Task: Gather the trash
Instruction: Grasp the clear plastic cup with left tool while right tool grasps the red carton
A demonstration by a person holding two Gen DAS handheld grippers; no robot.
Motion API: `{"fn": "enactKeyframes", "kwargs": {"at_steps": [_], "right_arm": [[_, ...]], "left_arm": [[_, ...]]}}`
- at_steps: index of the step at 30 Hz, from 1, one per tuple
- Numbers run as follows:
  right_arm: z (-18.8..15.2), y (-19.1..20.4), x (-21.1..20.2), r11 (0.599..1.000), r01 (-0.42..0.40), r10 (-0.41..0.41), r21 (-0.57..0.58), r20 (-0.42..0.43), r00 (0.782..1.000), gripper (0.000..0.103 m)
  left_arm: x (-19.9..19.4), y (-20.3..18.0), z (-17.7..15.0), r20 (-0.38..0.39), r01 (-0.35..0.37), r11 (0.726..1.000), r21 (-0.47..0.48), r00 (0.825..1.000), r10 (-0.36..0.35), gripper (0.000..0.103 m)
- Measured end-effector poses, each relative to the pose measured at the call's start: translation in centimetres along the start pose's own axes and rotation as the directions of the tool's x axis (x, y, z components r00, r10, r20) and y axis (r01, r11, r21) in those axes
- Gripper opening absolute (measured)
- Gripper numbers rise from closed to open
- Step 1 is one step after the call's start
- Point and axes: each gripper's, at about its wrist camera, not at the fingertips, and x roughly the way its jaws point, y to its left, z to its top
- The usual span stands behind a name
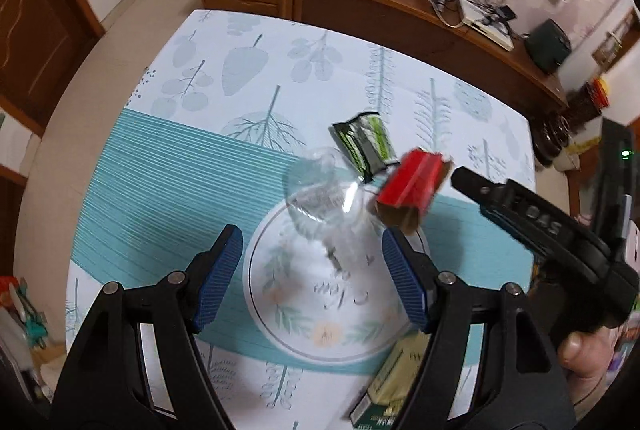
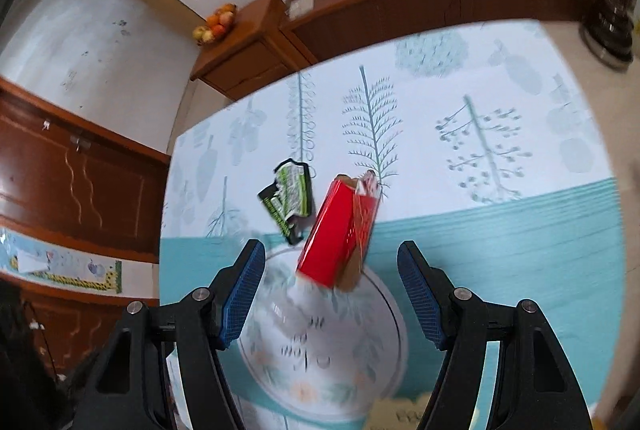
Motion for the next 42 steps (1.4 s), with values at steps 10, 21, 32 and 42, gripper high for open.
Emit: {"fn": "enactKeyframes", "kwargs": {"at_steps": [10,21,32,42], "right_arm": [[1.8,-0.8,9.1,0.999,0.031,-0.03,0.008,-0.129,0.991,0.063],[0.3,-2.0,8.5,0.998,-0.036,0.029,-0.047,-0.141,0.99,0.032],[-0.1,-3.8,7.6,0.997,-0.062,0.054,-0.052,-0.133,0.99,0.032],[-0.3,-4.6,7.0,0.995,-0.09,0.084,-0.037,-0.133,0.988,0.029]], "left_arm": [[3.4,1.6,1.8,-0.039,0.002,0.993,-0.115,0.999,-0.007,0.07],[7.5,-1.2,3.4,-0.115,-0.052,0.989,-0.138,0.993,0.036,0.07],[11.8,-3.5,3.9,-0.203,-0.175,0.978,-0.114,0.968,0.15,0.07],[11.3,-1.6,2.2,-0.167,-0.156,0.979,-0.129,0.977,0.134,0.048]]}}
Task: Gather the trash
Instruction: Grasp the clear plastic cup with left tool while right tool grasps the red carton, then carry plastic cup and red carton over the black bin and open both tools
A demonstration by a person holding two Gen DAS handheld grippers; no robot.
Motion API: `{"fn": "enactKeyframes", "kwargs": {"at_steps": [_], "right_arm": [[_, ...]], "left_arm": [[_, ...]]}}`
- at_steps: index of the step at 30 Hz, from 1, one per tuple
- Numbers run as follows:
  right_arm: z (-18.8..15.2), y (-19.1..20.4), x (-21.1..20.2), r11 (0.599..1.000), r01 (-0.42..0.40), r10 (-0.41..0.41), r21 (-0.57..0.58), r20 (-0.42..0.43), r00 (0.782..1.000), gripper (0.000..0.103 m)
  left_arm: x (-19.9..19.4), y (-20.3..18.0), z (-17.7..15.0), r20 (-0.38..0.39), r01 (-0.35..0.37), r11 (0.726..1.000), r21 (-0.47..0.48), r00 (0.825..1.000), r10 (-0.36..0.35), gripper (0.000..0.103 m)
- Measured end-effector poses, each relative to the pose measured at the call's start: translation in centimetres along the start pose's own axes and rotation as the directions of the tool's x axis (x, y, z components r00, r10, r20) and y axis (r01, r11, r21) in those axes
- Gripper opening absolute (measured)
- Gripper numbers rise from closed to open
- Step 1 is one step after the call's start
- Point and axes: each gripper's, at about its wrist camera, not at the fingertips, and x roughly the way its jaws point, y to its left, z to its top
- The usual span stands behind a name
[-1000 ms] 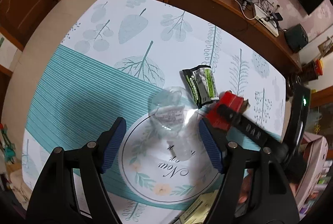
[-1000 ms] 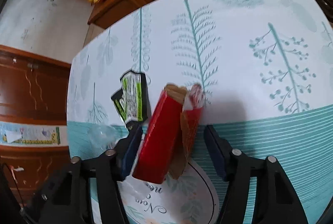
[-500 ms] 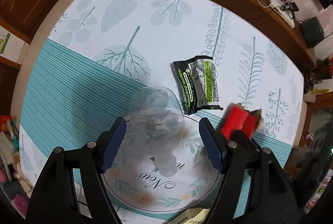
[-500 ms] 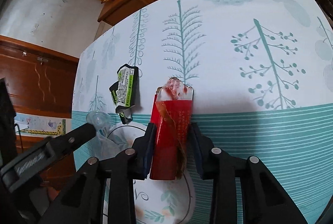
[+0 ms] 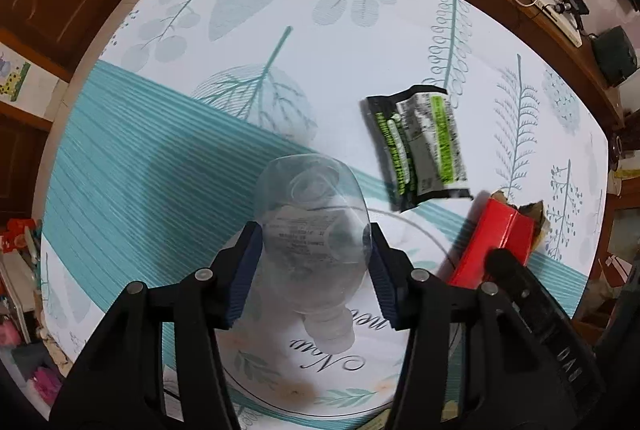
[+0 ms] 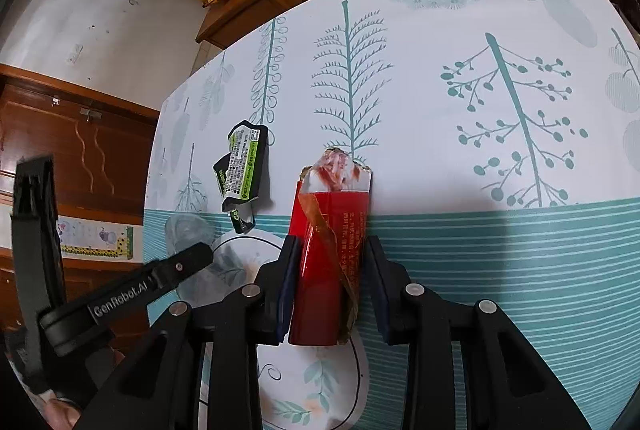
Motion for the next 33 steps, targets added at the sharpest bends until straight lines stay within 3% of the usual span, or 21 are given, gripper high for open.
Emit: {"fn": "enactKeyframes", "kwargs": {"at_steps": [13,15,17,26,33], "right_arm": [[-4.8,0.5,-1.8,0.99,-0.116,0.118,0.08,-0.025,0.993,0.024],[-6.2,1.2,-2.5,0.988,-0.13,0.132,0.079,-0.022,0.991,0.024],[-7.8,1.9,-3.3,0.987,-0.143,0.145,0.079,-0.019,0.989,0.024],[-18.9,6.0,-7.6,0.986,-0.148,0.144,0.078,0.054,0.988,0.024],[-31.0,9.1,-10.9,0.986,-0.094,0.069,0.139,0.176,0.982,0.024]], "left_arm": [[-3.4,7.5,-5.2,0.024,0.028,0.998,0.065,0.999,-0.029,0.044],[-4.2,9.3,-6.5,0.02,0.046,0.997,0.058,0.999,-0.047,0.033],[-5.0,11.2,-8.0,0.01,0.073,0.996,0.049,0.997,-0.073,0.033],[-7.7,18.3,-14.5,0.005,0.22,0.97,0.103,0.975,-0.222,0.032],[-10.8,23.5,-20.5,-0.015,0.329,0.901,0.284,0.941,-0.339,0.032]]}}
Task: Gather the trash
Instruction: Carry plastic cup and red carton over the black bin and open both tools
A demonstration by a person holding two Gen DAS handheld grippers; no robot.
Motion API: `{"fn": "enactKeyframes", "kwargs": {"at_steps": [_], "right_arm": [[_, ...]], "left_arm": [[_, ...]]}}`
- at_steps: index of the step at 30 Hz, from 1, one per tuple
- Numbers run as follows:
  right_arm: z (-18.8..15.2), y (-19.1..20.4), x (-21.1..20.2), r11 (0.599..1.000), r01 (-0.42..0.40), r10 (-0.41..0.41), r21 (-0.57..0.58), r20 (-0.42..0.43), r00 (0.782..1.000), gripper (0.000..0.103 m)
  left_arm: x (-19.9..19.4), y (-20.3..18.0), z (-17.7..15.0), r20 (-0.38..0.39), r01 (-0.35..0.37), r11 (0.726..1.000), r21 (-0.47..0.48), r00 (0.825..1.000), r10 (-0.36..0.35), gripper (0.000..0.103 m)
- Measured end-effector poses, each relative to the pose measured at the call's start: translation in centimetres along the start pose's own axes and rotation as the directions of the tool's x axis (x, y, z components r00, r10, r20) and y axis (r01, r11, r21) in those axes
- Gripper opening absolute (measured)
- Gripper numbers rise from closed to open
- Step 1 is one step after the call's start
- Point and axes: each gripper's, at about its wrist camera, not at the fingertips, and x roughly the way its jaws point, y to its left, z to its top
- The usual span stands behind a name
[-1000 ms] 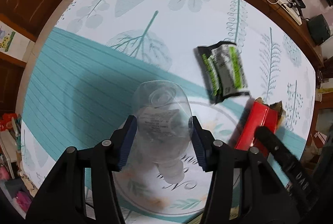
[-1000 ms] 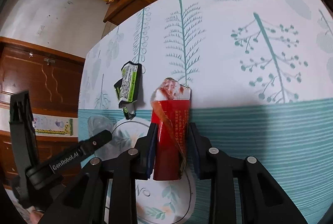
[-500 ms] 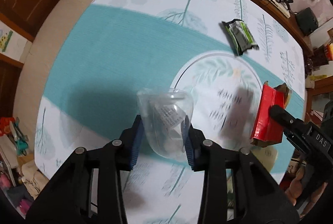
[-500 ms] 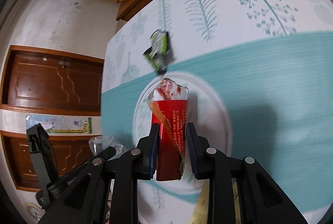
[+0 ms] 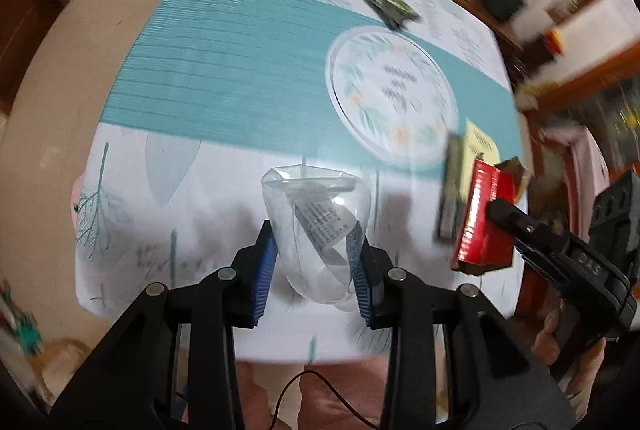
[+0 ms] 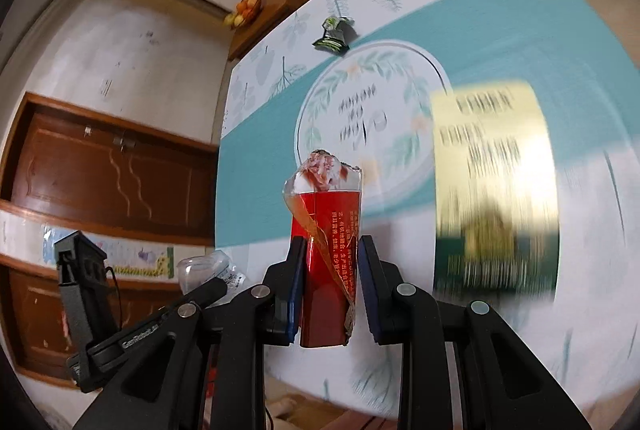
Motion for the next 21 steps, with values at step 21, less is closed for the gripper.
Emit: {"fn": "enactKeyframes", "kwargs": {"at_steps": [21], "right_arm": [[-32.1,-1.4,-3.6,0.936,0.213,-0.223,0.281,0.005,0.975,0.025]], "left_arm": [[-2.8,2.1,-19.9,-0.119,0.118,0.874,0.472,0.99,-0.069,0.032]]}}
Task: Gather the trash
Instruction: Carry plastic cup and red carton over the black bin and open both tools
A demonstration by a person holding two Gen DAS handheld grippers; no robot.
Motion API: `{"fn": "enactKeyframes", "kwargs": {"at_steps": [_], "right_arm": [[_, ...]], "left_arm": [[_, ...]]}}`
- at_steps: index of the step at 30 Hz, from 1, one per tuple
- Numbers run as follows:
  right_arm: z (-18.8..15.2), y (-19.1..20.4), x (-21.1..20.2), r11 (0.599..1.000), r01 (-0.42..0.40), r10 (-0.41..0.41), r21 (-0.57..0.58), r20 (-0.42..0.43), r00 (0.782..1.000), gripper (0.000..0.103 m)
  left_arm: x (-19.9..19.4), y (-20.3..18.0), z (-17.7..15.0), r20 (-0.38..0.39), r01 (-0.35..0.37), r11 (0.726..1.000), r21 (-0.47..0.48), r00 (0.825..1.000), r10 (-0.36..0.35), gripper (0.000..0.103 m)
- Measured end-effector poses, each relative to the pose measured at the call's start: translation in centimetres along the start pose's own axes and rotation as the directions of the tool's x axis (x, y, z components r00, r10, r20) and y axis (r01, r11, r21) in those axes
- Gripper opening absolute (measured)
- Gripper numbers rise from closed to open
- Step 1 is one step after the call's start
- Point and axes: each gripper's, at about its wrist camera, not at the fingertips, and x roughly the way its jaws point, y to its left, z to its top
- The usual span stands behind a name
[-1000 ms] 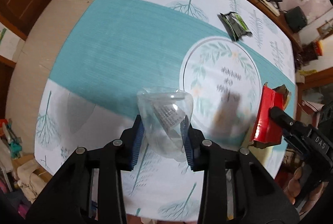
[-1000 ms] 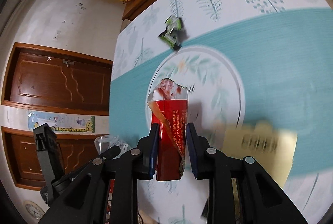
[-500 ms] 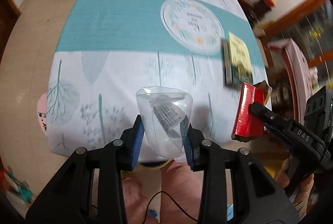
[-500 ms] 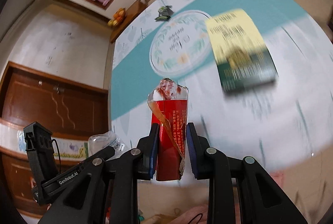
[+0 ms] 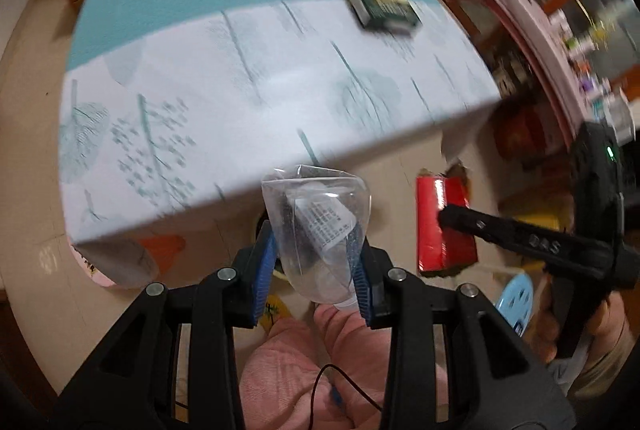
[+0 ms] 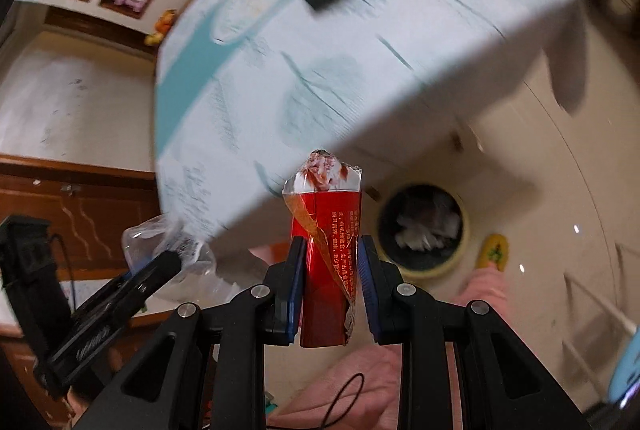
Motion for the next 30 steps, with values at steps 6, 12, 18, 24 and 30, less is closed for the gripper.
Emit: {"fn": "enactKeyframes", "kwargs": {"at_steps": [6,12,18,24,30], "right_arm": [[-3.4,-4.8,4.0,0.994,0.085,-0.081,0.065,-0.063,0.995,0.025],[-5.4,-9.2,10.5,0.986,0.138,-0.125,0.092,-0.129,0.984,0.026],[-5.6,-12.7,17.5,0.98,0.167,-0.146,0.112,-0.174,0.974,0.028],[-3.9,-14.7,23.6,0.976,0.165,-0.136,0.141,-0.194,0.971,0.037],[-2.8,-16.2,28.0,0.97,0.197,-0.163,0.145,-0.221,0.962,0.052]], "left_arm": [[5.7,-2.8,-4.8,-0.069,-0.033,0.994,0.107,0.997,0.04,0.032],[13.4,-2.2,-7.7,-0.163,-0.054,0.994,0.091,0.984,0.069,0.032],[19.8,-0.6,-8.1,-0.188,-0.088,0.995,0.046,0.978,0.095,0.033],[24.8,0.2,-7.5,-0.193,-0.128,0.991,0.037,0.972,0.133,0.036],[29.9,0.8,-7.7,-0.257,-0.197,0.98,0.037,0.946,0.2,0.052]]}}
